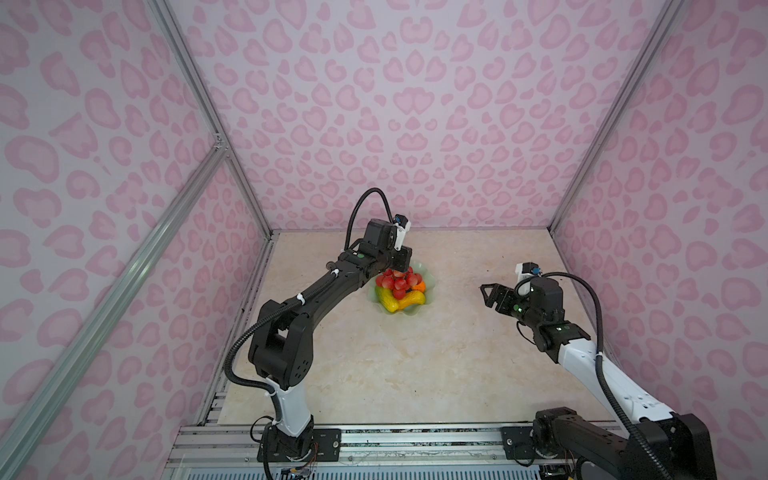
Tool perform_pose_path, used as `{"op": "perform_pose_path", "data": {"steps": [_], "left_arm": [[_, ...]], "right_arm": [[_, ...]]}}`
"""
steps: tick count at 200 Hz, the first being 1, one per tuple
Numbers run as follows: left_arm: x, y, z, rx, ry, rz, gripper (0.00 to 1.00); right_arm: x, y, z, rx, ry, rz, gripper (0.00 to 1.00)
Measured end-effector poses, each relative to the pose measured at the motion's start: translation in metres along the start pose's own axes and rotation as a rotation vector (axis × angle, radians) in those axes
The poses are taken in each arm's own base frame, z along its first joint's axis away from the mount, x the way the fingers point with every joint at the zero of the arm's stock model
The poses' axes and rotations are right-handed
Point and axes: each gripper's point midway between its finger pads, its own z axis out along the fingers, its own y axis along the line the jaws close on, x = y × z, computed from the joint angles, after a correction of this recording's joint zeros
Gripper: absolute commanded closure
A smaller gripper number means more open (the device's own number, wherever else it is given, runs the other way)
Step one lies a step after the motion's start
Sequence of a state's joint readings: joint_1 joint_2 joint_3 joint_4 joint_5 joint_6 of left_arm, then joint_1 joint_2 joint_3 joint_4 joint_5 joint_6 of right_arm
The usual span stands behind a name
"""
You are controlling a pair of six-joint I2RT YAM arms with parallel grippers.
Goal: Place and organize the fake fruits in the fruit bowl
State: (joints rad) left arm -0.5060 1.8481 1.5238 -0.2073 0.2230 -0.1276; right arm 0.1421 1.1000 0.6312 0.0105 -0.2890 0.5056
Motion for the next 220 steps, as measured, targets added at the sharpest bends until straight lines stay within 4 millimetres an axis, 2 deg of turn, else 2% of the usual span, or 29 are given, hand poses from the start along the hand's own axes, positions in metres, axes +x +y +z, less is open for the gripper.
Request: {"op": "perform_pose_path", "data": {"steps": [16,43,63,103,121,141,155,174,195,220], "left_arm": [[0.003,0.001,0.003,0.000,0.008,-0.009,0.58],[0.001,0.002,0.001,-0.005,0.001,-0.024,0.41],[-0.008,0.001,-0.009,-0.014,-0.026,-0.019,0.25],[-0.059,-0.012,-0.068,-0.028,-0.217,0.013,0.03],[-0.073,-0.013,-0.096,-0.059,-0.303,0.026,0.00],[-0.072,-0.006,-0.129,-0.130,-0.388,0.041,0.02],[-0.060,0.004,-0.153,-0.203,-0.446,0.047,0.03],[-0.032,0.024,-0.182,-0.324,-0.526,0.062,0.03],[0.018,0.059,-0.204,-0.476,-0.559,0.060,0.03],[0.091,0.117,-0.226,-0.694,-0.553,-0.010,0.03]], "right_arm": [[0.001,-0.001,0.001,0.003,0.005,0.001,0.08],[0.000,-0.003,0.002,0.008,0.006,0.002,0.08],[-0.003,-0.003,0.003,0.010,0.003,0.002,0.07],[-0.006,-0.003,0.003,0.013,0.001,-0.009,0.07],[-0.009,-0.004,0.004,0.019,-0.001,-0.014,0.06],[-0.012,-0.006,0.004,0.037,-0.007,-0.033,0.02],[-0.015,-0.009,0.003,0.057,-0.018,-0.051,0.02],[-0.017,-0.021,0.003,0.125,-0.039,-0.077,0.02],[-0.015,-0.044,0.001,0.233,-0.070,-0.116,0.02],[-0.008,-0.081,-0.006,0.391,-0.138,-0.183,0.02]]}}
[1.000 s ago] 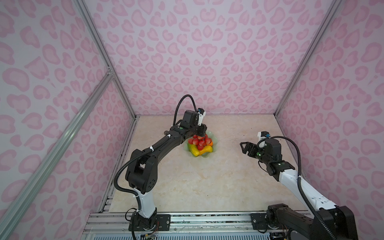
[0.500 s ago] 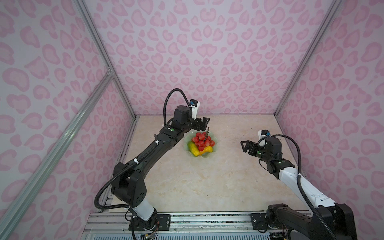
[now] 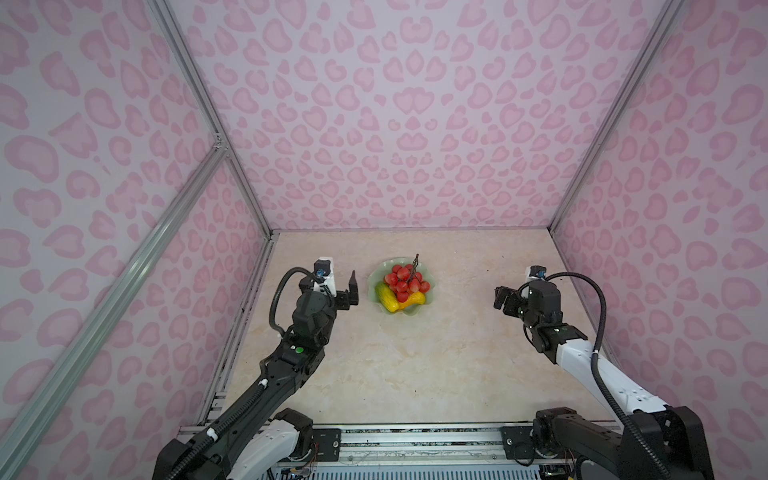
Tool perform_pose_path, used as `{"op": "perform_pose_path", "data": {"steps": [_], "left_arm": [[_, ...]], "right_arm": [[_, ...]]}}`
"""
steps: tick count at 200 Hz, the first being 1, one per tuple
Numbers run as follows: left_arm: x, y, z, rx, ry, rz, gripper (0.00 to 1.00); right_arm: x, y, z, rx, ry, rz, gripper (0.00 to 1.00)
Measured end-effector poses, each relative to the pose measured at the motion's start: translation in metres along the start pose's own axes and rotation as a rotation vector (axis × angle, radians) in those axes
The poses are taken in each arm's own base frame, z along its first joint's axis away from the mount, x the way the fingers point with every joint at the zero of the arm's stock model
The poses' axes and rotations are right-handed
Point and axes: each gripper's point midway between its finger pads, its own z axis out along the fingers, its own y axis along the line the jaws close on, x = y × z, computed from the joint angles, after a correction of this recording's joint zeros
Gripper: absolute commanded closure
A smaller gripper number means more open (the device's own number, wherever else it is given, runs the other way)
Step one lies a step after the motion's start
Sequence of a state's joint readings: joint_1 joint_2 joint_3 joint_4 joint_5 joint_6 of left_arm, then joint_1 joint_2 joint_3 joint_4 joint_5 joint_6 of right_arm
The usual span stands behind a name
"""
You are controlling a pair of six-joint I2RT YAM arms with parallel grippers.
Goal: Place and organize the fake fruits in the fruit bowl
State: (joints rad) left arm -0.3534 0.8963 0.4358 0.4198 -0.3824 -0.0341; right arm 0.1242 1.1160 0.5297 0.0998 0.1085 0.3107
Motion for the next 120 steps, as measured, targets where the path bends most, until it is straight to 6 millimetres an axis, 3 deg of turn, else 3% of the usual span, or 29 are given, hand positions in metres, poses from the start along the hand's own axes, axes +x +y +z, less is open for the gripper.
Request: {"op": "perform_pose_path", "data": {"steps": [12,23,38,66,78,99,109,120], "left_arm": [[0.032,0.033,-0.005,-0.114,0.026,-0.013,0.03],[0.057,0.051,-0.007,-0.171,0.048,-0.020,0.03],[0.078,0.066,-0.004,-0.225,0.076,-0.034,0.03],[0.117,0.085,0.021,-0.288,0.174,-0.016,0.01],[0.122,0.090,0.032,-0.294,0.202,-0.012,0.01],[0.123,0.093,0.054,-0.251,0.170,-0.043,0.00],[0.133,0.095,0.053,-0.241,0.203,-0.044,0.03],[0.130,0.094,0.055,-0.224,0.181,-0.060,0.03]], "right_arm": [[0.006,-0.013,0.003,0.060,-0.033,-0.036,0.02],[0.010,-0.023,0.008,0.109,-0.064,-0.068,0.02],[0.012,-0.031,0.017,0.156,-0.094,-0.106,0.02],[0.023,-0.036,0.035,0.184,-0.121,-0.175,0.00],[0.028,-0.034,0.036,0.176,-0.128,-0.218,0.00],[0.018,-0.029,0.034,0.145,-0.214,-0.240,0.00],[0.023,-0.036,0.036,0.154,-0.230,-0.235,0.00],[0.038,-0.042,0.043,0.162,-0.209,-0.245,0.00]]}}
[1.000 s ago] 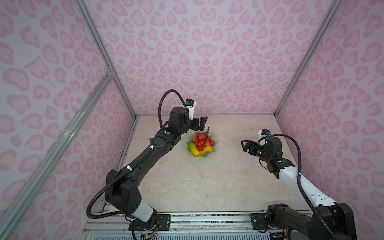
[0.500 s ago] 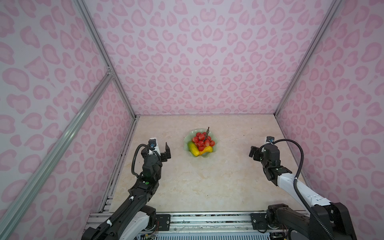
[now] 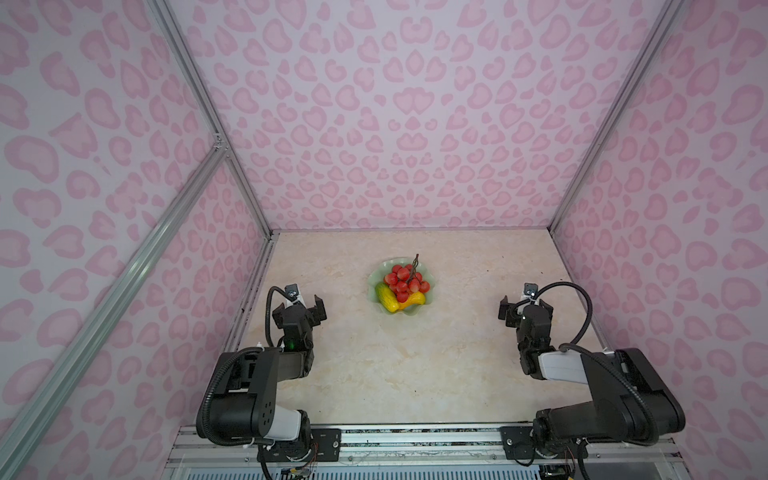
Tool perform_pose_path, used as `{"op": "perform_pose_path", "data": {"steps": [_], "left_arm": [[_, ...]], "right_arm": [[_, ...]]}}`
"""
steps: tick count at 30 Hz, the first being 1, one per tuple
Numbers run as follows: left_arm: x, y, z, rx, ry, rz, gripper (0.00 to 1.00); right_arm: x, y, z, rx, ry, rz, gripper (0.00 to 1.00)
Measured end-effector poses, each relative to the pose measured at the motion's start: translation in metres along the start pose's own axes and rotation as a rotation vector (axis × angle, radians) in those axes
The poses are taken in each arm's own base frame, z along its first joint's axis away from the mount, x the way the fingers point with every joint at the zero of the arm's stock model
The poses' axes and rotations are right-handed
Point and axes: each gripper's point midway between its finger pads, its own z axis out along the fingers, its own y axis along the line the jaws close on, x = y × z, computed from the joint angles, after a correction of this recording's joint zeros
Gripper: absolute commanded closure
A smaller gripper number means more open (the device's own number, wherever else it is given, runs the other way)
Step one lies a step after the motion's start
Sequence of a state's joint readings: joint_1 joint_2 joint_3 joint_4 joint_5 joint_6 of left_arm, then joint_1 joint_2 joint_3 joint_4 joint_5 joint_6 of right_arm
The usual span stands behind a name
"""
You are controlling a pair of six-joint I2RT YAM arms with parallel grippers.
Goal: Place and organize the fake fruits in the fruit bowl
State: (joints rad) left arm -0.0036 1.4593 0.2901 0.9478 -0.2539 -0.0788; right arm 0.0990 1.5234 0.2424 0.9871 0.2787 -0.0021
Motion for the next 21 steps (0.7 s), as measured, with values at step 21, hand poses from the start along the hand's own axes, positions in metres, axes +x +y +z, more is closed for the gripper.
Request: {"op": "perform_pose_path", "data": {"steps": [21], "left_arm": [[-0.011,-0.006,0.004,0.023,-0.029,-0.015,0.03]], "right_arm": [[-0.035,0.000,0.012,0.012,-0.086,0.037,0.00]]}}
